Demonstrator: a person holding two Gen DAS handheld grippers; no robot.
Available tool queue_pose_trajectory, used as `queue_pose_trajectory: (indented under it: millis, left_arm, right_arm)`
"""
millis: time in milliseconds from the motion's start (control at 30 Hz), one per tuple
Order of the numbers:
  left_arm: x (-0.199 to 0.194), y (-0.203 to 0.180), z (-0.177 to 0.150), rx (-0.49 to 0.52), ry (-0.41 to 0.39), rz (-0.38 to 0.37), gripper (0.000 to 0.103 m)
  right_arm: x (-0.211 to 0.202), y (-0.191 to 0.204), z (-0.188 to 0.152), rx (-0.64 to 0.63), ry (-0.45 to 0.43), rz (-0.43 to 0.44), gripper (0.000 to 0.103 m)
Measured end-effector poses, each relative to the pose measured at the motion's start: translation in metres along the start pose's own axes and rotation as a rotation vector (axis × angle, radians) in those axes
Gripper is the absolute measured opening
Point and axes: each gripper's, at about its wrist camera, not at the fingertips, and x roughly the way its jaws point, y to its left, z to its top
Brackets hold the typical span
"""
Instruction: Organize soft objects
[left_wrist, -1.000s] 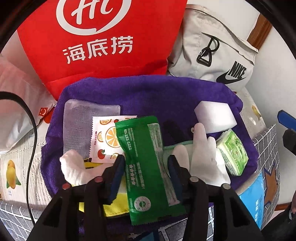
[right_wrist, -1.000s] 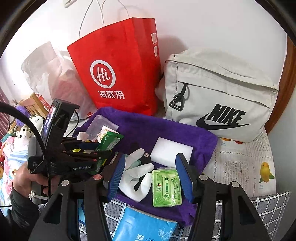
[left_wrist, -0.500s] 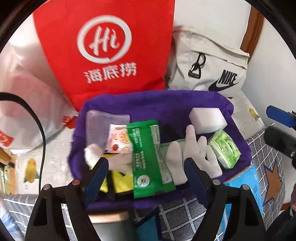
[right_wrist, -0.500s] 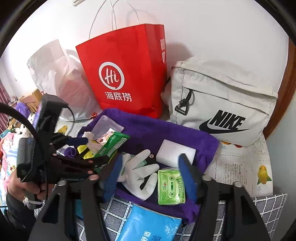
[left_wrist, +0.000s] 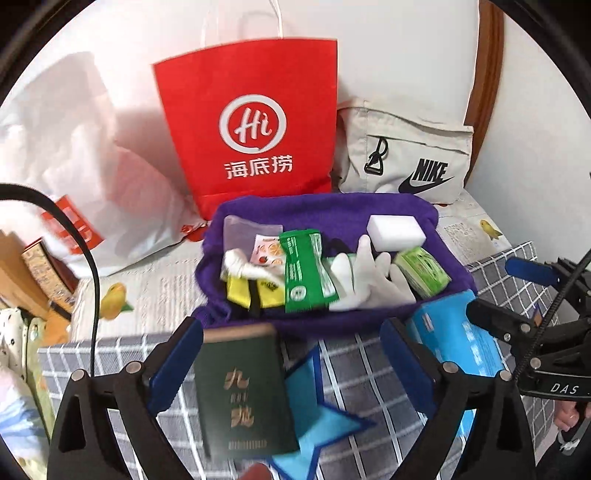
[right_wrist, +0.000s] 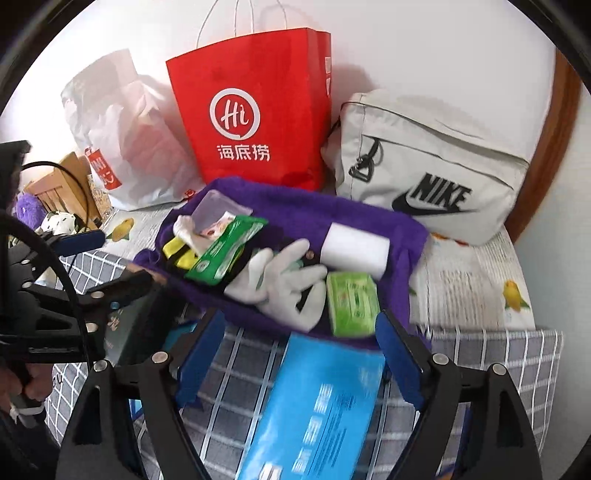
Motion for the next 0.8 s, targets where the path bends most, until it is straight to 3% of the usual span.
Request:
queue_pose_trajectory:
  millis: [100, 367, 800]
  left_arm:
    - [-0.024, -0.002, -0.013, -0.008, -0.029, -0.002, 0.103]
    - [-0.083, -0.014, -0.042, -0.014, -0.091, 0.008, 0.103]
    - [-0.136, -0.025, -0.084, -0.056, -0.111, 0.0, 0.103]
  right_arm:
    - [-0.015, 0.004, -0.015, 0.023, -0.014, -0.009, 0.101]
    - [-0.059, 0.006, -0.052, 0.113, -0.063, -0.077, 0.103]
    - [-0.132, 0.021, -0.106, 0.131, -0.108, -0.13, 0.103]
